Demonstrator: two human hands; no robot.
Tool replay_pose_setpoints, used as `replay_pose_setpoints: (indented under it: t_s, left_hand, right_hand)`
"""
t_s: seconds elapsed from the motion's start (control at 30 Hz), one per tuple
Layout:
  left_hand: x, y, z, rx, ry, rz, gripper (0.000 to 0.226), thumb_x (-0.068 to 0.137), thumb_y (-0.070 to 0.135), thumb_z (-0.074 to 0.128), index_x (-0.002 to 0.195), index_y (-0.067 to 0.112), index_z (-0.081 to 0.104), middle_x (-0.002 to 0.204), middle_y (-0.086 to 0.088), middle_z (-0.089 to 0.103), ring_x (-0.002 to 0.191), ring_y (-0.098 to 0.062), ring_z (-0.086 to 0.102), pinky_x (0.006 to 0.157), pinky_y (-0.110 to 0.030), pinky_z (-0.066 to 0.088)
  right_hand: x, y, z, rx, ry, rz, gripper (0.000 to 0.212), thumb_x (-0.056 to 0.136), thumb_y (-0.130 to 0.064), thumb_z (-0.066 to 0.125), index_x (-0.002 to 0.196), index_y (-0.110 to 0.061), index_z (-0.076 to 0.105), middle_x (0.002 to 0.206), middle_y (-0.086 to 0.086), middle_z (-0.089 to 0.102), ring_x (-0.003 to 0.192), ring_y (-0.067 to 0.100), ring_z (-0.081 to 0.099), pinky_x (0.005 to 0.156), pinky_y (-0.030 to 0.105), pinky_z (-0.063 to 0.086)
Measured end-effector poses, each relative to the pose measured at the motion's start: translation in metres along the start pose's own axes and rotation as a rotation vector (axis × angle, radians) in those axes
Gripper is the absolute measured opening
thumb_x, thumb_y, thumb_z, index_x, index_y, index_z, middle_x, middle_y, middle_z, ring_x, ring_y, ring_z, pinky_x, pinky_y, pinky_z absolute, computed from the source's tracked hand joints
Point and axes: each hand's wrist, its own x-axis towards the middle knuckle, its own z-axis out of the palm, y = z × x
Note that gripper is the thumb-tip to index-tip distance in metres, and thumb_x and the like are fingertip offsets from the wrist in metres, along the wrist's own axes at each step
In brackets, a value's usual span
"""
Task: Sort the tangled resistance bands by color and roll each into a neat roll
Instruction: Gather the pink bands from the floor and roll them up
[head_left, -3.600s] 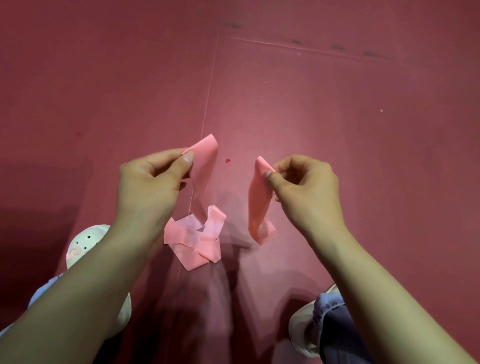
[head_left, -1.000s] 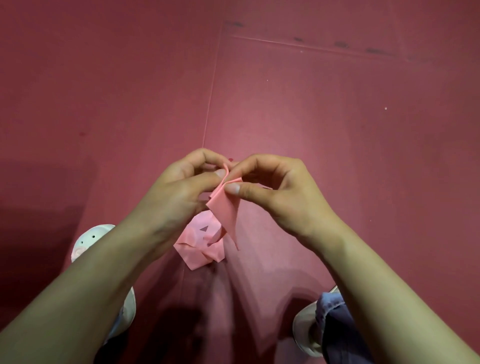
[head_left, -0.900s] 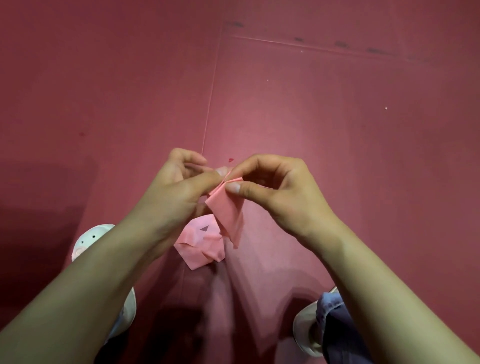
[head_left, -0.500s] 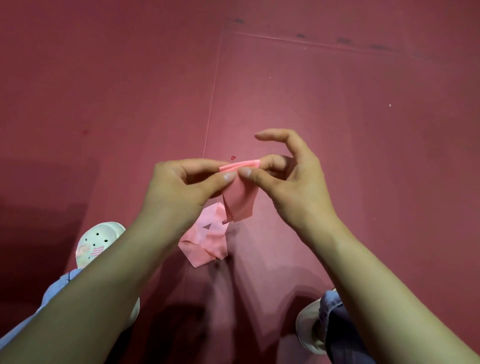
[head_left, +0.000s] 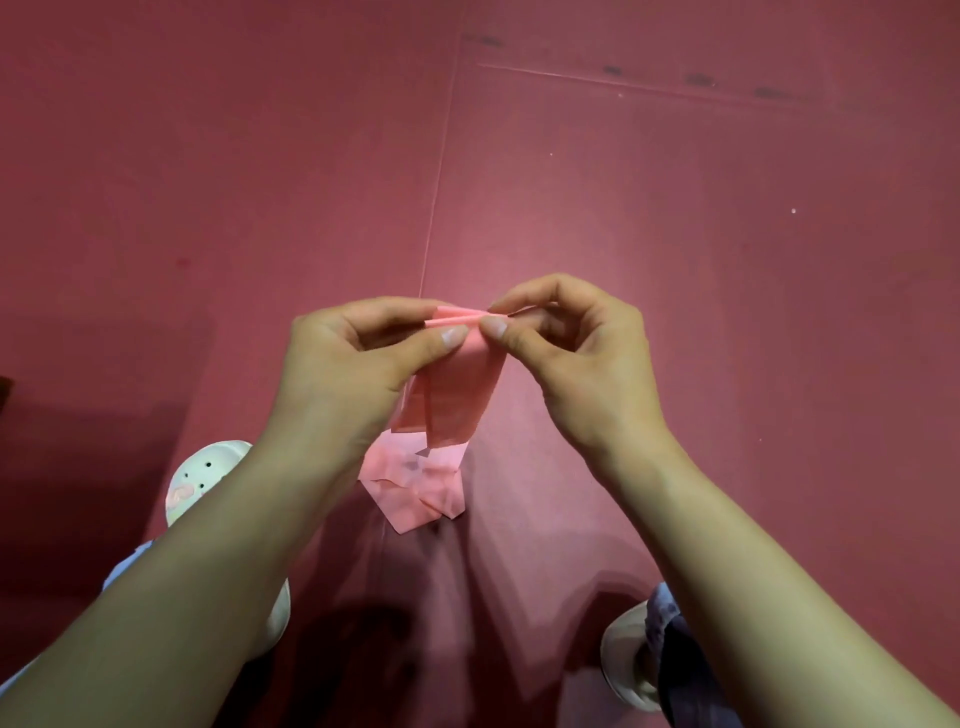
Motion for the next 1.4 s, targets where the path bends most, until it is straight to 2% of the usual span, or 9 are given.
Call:
replay_pose_setpoints:
  t_s: [0.2,0.37,0.57,0.73,0.9,1.0,1.2,1.33,1.4]
  left_hand:
    - [0.002,-0.004,0.0,-0.033,0.017,-0.037,0.022,0.074,0.0,0.074,0.093,0.011,0.075,0.087,-0.008,0.076,0.082,-0.018,0.072,0.078,-0.028,0.055]
    - [0.002,-0.004,0.0,-0.041,0.06,0.011,0.024,0.073,-0.001,0.075,0.074,0.023,0.078,0.078,-0.001,0.076,0.076,-0.014,0.071,0.073,-0.025,0.056]
    - [0.0,-0.005,0.005,-0.101,0.054,-0.045,0.021,0.072,0.01,0.076,0.093,0.012,0.077,0.093,-0.011,0.075,0.094,-0.027,0.071,0.089,-0.038,0.055]
    - [-0.001,-0.008,0.008,-0.105,0.091,-0.028,0.012,0.08,0.007,0.072,0.086,0.016,0.078,0.092,-0.006,0.076,0.096,-0.025,0.071,0.091,-0.038,0.054]
    - [0.002,-0.02,-0.004,-0.056,0.139,0.013,0.015,0.079,0.008,0.074,0.08,0.022,0.079,0.088,-0.002,0.076,0.091,-0.019,0.071,0.087,-0.033,0.054]
    - [0.008,-0.033,-0.019,-0.017,0.194,-0.026,0.018,0.076,0.008,0.076,0.073,0.025,0.079,0.08,0.004,0.076,0.08,-0.01,0.069,0.08,-0.029,0.054]
    - [0.034,-0.097,-0.038,0.074,0.266,-0.074,0.015,0.074,0.007,0.078,0.076,0.021,0.074,0.068,0.014,0.072,0.068,0.0,0.063,0.076,-0.023,0.054]
    - [0.04,-0.163,-0.04,0.156,0.266,-0.148,0.015,0.075,0.007,0.077,0.088,0.014,0.076,0.064,0.018,0.069,0.061,0.007,0.059,0.064,-0.013,0.048]
    - [0.043,-0.191,-0.041,0.182,0.265,-0.186,0.013,0.075,0.009,0.078,0.085,0.017,0.076,0.068,0.015,0.071,0.065,0.004,0.061,0.067,-0.015,0.049]
  right_hand:
    - [-0.001,-0.001,0.0,0.02,0.03,-0.015,0.016,0.082,-0.001,0.069,0.079,-0.016,0.066,0.061,0.017,0.059,0.061,0.015,0.053,0.058,0.019,0.044]
    - [0.0,0.001,-0.001,0.033,0.035,0.023,0.015,0.082,-0.003,0.071,0.091,-0.013,0.065,0.062,0.002,0.059,0.064,0.017,0.053,0.061,0.022,0.047]
    - [0.0,0.005,0.001,0.074,0.031,0.092,0.015,0.082,0.003,0.069,0.088,-0.01,0.064,0.06,0.002,0.059,0.063,0.017,0.06,0.07,0.038,0.06]
    - [0.001,0.007,0.005,0.066,0.041,0.114,0.021,0.08,0.003,0.071,0.089,-0.014,0.064,0.06,-0.004,0.06,0.059,0.01,0.062,0.072,0.046,0.06]
    - [0.001,0.02,0.001,-0.049,0.034,0.12,0.019,0.08,-0.009,0.074,0.095,-0.018,0.066,0.066,-0.003,0.062,0.071,0.015,0.058,0.079,0.042,0.056]
    - [0.0,0.048,-0.004,-0.135,-0.018,0.264,0.018,0.083,-0.013,0.072,0.1,-0.012,0.066,0.071,-0.002,0.057,0.075,0.014,0.055,0.078,0.036,0.052]
    - [0.0,0.145,0.008,-0.269,-0.077,0.521,0.018,0.084,-0.001,0.066,0.103,-0.002,0.067,0.087,0.004,0.06,0.078,0.014,0.055,0.069,0.021,0.044]
    - [0.005,0.21,0.028,-0.321,-0.089,0.582,0.018,0.079,0.002,0.069,0.093,-0.01,0.067,0.086,0.003,0.062,0.079,0.017,0.057,0.08,0.03,0.049]
    - [0.012,0.239,0.036,-0.356,-0.105,0.608,0.02,0.077,0.001,0.07,0.093,-0.011,0.067,0.089,0.006,0.067,0.082,0.023,0.063,0.088,0.035,0.052]
